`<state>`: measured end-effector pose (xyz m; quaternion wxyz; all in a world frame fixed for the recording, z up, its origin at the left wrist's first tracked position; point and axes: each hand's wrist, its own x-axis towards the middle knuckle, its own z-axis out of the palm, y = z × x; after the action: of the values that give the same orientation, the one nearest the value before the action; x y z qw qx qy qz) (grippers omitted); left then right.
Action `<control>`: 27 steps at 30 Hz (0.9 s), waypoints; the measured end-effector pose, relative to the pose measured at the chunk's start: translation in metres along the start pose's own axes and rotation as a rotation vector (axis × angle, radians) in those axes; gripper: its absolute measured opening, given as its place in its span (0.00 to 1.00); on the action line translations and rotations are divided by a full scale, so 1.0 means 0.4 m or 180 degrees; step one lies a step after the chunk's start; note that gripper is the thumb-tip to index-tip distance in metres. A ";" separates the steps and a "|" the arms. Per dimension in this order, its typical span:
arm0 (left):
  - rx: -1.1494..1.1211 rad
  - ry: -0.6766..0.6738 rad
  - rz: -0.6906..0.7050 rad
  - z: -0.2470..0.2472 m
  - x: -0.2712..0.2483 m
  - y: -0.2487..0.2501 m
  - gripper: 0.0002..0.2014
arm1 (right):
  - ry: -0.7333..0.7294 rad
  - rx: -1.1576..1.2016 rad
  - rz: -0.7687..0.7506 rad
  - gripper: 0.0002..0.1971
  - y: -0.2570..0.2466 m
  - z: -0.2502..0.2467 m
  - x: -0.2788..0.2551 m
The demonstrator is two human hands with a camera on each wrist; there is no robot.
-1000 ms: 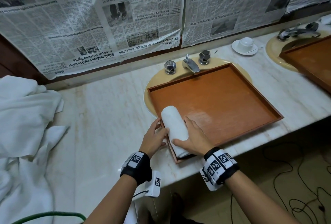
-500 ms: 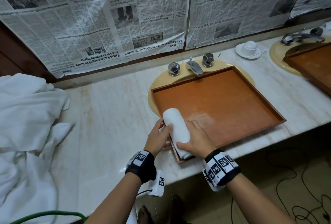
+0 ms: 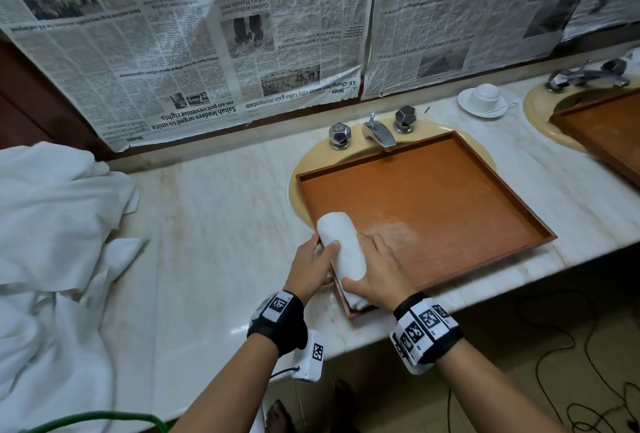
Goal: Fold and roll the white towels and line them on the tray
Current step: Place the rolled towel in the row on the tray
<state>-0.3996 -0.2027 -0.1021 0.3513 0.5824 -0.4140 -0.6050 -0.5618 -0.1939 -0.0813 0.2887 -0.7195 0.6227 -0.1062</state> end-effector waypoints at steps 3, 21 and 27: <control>0.0066 0.0061 0.0008 0.003 -0.003 0.000 0.10 | 0.0080 -0.0217 0.0031 0.42 -0.002 0.000 -0.001; -0.0263 0.0147 -0.0140 -0.006 0.002 -0.013 0.23 | -0.0096 0.0532 0.0108 0.45 0.015 0.003 -0.003; -0.0103 0.0170 -0.0101 -0.015 0.001 -0.024 0.23 | -0.0067 0.0545 0.0148 0.47 0.012 0.003 -0.010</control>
<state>-0.3932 -0.1995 -0.1110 0.3619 0.5991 -0.3854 -0.6013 -0.5658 -0.1898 -0.0840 0.3581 -0.6785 0.6248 -0.1448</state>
